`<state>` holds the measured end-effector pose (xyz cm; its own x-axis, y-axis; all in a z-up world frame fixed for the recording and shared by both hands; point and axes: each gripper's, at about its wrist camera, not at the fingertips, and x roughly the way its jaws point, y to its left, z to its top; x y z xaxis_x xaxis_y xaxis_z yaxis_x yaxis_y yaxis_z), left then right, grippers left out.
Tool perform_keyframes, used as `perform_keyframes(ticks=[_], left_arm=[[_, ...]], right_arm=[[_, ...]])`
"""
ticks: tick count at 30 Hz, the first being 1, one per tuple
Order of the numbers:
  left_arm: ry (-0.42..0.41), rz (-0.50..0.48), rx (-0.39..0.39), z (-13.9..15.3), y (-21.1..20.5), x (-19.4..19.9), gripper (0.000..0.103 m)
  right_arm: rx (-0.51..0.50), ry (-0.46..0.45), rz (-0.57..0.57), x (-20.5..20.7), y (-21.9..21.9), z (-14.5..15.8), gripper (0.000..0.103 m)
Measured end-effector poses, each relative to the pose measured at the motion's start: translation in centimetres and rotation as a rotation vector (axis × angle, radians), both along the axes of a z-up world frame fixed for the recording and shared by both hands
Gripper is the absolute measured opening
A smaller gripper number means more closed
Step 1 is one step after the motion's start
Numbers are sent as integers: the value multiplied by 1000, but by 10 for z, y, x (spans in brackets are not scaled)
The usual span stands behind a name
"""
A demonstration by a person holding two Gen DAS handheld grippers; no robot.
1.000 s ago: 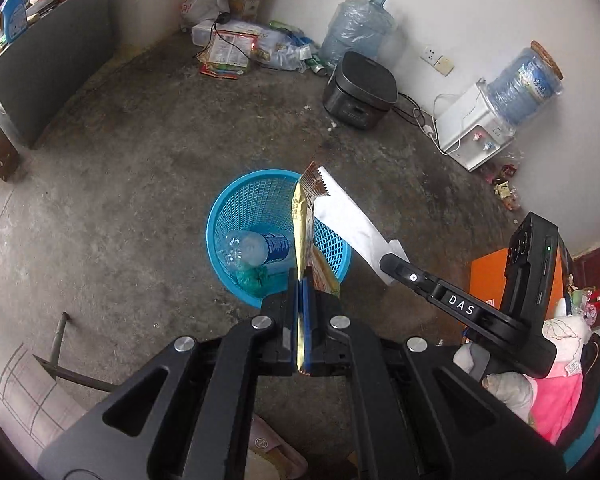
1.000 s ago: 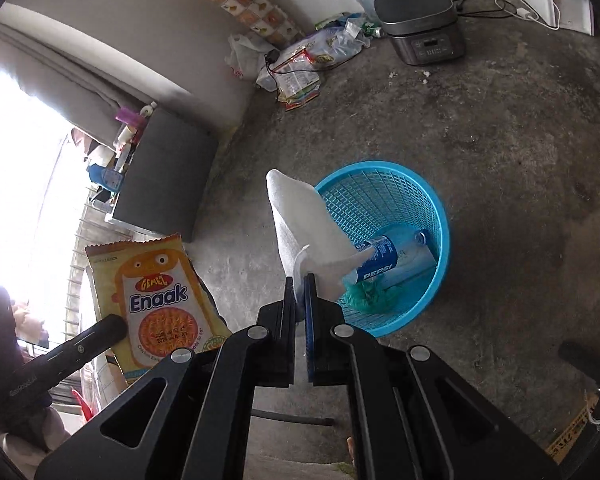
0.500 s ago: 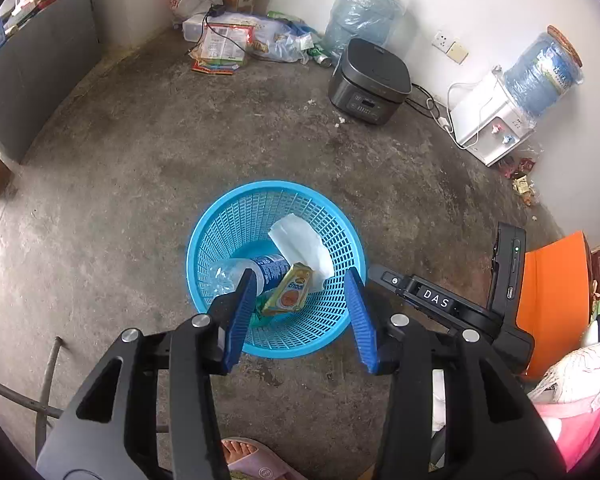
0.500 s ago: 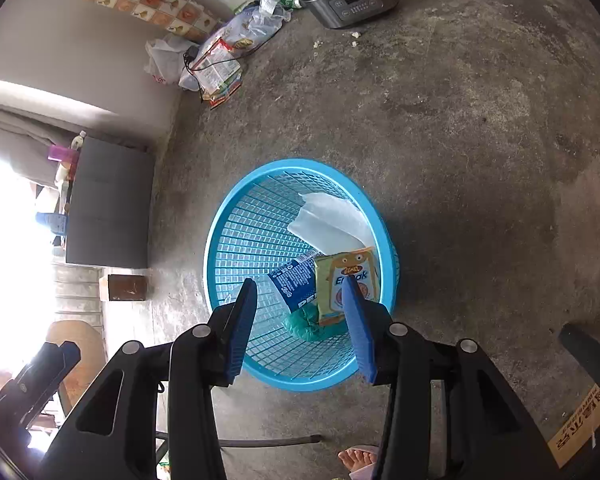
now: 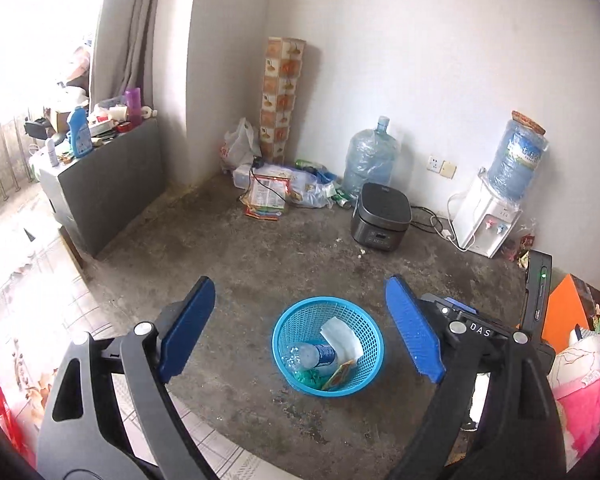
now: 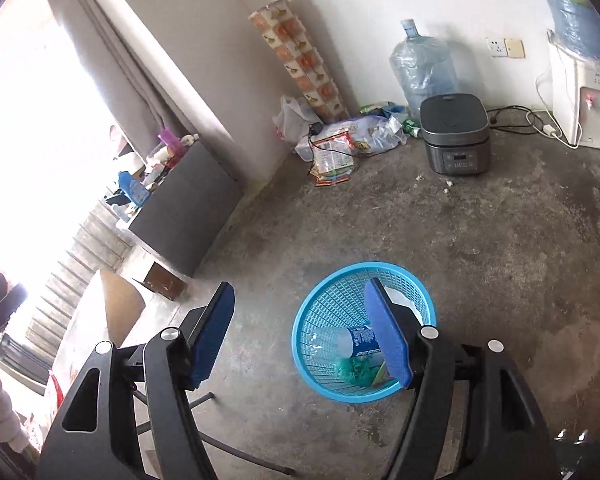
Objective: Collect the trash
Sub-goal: 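Move both open tools back over the table, then grasp the red-and-white snack bag with the right tool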
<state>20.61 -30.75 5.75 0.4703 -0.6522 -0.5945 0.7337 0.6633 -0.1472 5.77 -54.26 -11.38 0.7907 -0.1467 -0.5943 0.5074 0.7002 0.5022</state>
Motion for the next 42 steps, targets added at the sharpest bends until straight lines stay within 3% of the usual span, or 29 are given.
perform_keyframes(ticks=[6,14,23,27,31,35,37,42], left_arm=[[-22,167,-85,32,111,-21,83],[-56,413,-86,45,270,-58,83],[-61,786,-118,42,445,-108,83],[6,921,-195,26,507,-121,83],[94,979,-280,1,547,-121,71],[250,960,-426,-35,571,-107,54],[334,941,-501,-52,581,-99,45],[441,885,-623,-76,592,-81,42]], right_arm=[[14,-50,178,13,56,51,66],[50,-57,473,39,158,74,66],[73,-27,827,82,305,89,66],[68,-32,981,98,374,100,66],[-57,-54,1153,92,458,116,66],[-206,-73,1290,81,524,122,66],[-309,-71,1346,73,552,118,72],[-496,-29,1393,62,603,100,74]])
